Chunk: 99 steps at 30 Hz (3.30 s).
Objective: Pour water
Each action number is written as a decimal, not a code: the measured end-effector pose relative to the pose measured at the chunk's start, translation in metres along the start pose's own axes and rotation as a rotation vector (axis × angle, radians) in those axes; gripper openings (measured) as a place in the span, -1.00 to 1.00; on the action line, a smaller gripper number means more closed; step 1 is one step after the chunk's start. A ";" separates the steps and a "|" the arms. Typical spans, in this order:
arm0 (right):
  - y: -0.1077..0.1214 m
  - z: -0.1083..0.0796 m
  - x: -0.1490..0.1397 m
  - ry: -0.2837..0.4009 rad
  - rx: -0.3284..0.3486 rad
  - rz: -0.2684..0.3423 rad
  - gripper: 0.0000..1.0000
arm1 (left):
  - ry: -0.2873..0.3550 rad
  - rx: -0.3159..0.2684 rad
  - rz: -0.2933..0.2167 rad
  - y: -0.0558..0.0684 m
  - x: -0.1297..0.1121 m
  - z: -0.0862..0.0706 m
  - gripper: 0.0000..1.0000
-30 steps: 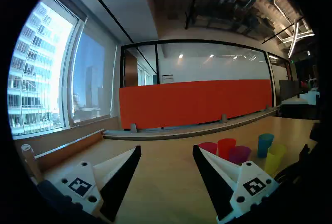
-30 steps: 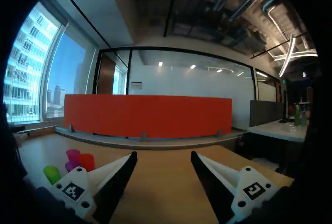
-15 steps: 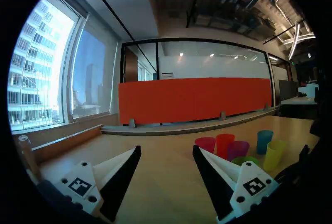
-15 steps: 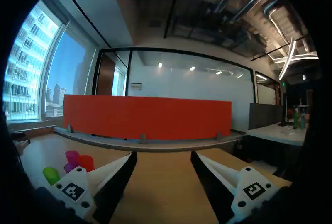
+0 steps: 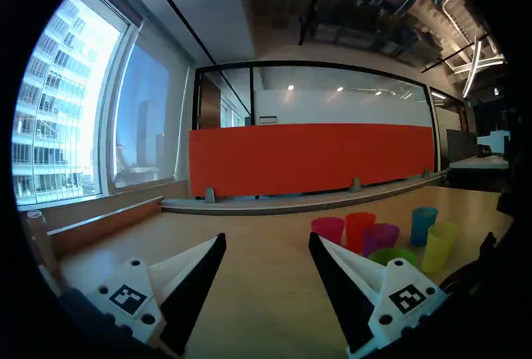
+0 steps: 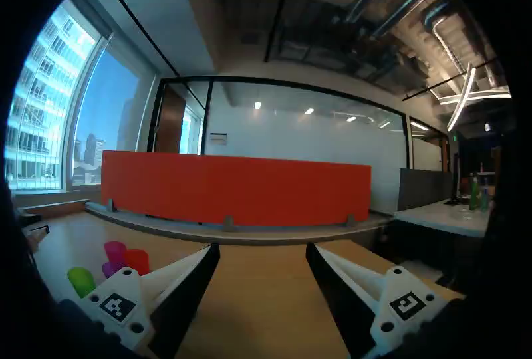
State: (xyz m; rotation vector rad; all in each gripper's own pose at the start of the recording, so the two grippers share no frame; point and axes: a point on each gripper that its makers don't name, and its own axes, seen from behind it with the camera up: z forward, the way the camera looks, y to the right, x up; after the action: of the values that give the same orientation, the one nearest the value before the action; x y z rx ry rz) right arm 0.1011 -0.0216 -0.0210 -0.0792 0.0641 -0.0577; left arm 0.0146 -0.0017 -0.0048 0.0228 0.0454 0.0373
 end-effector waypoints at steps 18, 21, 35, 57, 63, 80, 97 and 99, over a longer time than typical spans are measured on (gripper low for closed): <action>0.008 0.000 -0.003 -0.005 -0.016 -0.001 1.00 | -0.023 -0.003 -0.039 -0.004 -0.008 0.001 0.84; 0.009 -0.001 -0.003 -0.006 -0.018 -0.002 1.00 | -0.028 -0.006 -0.039 -0.003 -0.010 0.002 0.84; 0.012 -0.001 -0.007 -0.007 -0.016 0.005 1.00 | -0.044 -0.014 -0.038 -0.002 -0.014 0.003 0.84; 0.013 -0.006 -0.004 0.004 -0.009 0.004 1.00 | -0.045 -0.017 -0.037 -0.001 -0.014 0.004 0.85; 0.014 -0.008 -0.006 0.007 0.005 0.003 1.00 | -0.045 -0.017 -0.037 -0.001 -0.014 0.004 0.84; 0.004 0.002 -0.050 -0.043 0.066 -0.036 1.00 | -0.045 -0.017 -0.037 -0.001 -0.014 0.004 0.84; -0.006 0.012 -0.084 -0.047 0.131 0.052 1.00 | -0.045 -0.017 -0.037 -0.001 -0.014 0.004 0.84; -0.007 0.012 -0.086 -0.045 0.139 0.055 1.00 | -0.045 -0.017 -0.037 -0.001 -0.014 0.004 0.85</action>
State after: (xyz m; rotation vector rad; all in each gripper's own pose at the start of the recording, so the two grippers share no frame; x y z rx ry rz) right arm 0.0157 -0.0227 -0.0028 0.0606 0.0169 -0.0053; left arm 0.0006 -0.0032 -0.0005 0.0061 0.0003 -0.0002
